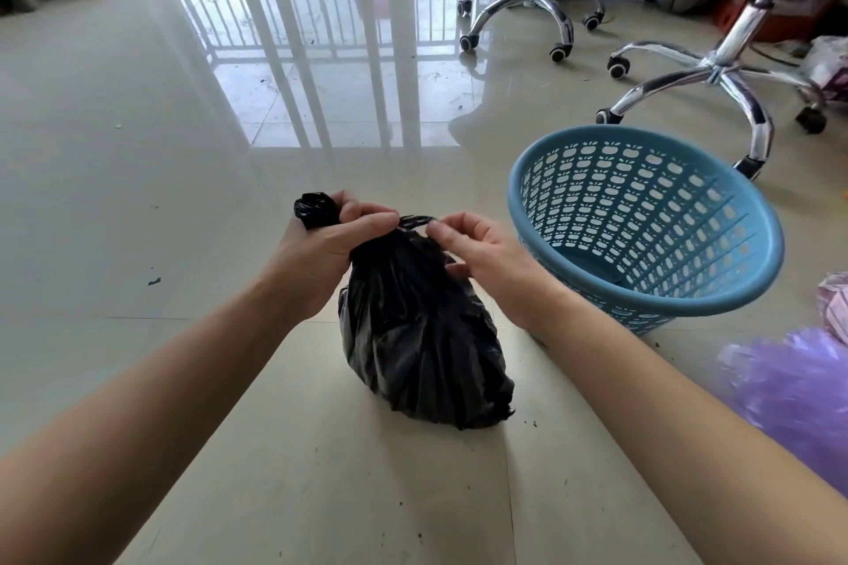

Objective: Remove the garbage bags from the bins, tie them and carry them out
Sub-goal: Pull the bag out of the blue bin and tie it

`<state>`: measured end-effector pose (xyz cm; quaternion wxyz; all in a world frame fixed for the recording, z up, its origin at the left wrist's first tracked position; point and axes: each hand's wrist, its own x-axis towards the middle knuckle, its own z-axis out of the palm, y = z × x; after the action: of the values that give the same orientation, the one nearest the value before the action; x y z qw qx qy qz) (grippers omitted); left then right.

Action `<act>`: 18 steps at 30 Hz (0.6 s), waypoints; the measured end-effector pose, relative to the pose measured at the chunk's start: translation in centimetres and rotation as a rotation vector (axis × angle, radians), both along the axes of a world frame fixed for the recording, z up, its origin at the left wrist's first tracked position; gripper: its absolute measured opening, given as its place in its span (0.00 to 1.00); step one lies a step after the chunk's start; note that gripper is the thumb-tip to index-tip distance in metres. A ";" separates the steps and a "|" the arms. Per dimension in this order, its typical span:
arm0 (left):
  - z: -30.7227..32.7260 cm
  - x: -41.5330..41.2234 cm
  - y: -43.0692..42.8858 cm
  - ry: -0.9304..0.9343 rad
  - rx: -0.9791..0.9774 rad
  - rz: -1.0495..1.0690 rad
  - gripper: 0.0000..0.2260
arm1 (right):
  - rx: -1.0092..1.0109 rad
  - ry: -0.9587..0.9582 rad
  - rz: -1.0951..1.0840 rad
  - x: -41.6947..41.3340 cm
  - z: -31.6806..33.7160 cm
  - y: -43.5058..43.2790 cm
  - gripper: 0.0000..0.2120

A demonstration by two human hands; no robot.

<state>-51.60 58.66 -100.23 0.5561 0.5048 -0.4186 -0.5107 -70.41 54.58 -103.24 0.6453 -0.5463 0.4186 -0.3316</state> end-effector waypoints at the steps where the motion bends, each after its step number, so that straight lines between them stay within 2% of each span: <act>1: 0.1 0.0 0.1 -0.006 0.002 0.018 0.20 | 0.000 -0.038 -0.019 0.2 0.1 -0.2 0.05; 3: 0.4 -0.1 0.0 -0.029 0.017 0.091 0.16 | 0.004 -0.107 -0.037 0.7 0.4 -0.2 0.06; 6: 0.2 0.5 -0.2 -0.071 0.004 0.230 0.16 | -0.042 -0.098 -0.140 1.3 0.8 0.3 0.08; 8: -0.8 1.3 0.0 -0.213 0.006 0.282 0.16 | -0.105 -0.061 -0.282 0.8 0.8 0.3 0.07; 11: -2.9 2.4 0.6 -0.446 0.076 0.299 0.20 | -0.493 0.282 -0.393 -1.2 0.4 0.3 0.07; 14: -3.9 5.0 0.8 -0.479 0.204 0.448 0.17 | -0.968 0.678 -0.410 -3.7 -0.1 -0.1 0.06; 16: -4.1 6.1 0.8 -0.456 0.255 0.538 0.16 | -1.010 0.805 -0.418 -4.8 -0.2 -0.7 0.08; 18: -4.1 6.2 0.6 -0.344 0.265 0.564 0.17 | -1.071 0.901 -0.377 -5.3 -0.4 -0.7 0.11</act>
<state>-45.37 59.26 -104.33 0.5261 0.7469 -0.2803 -0.2946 -75.76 53.88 -103.65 -0.0143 -0.7896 0.5110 -0.3394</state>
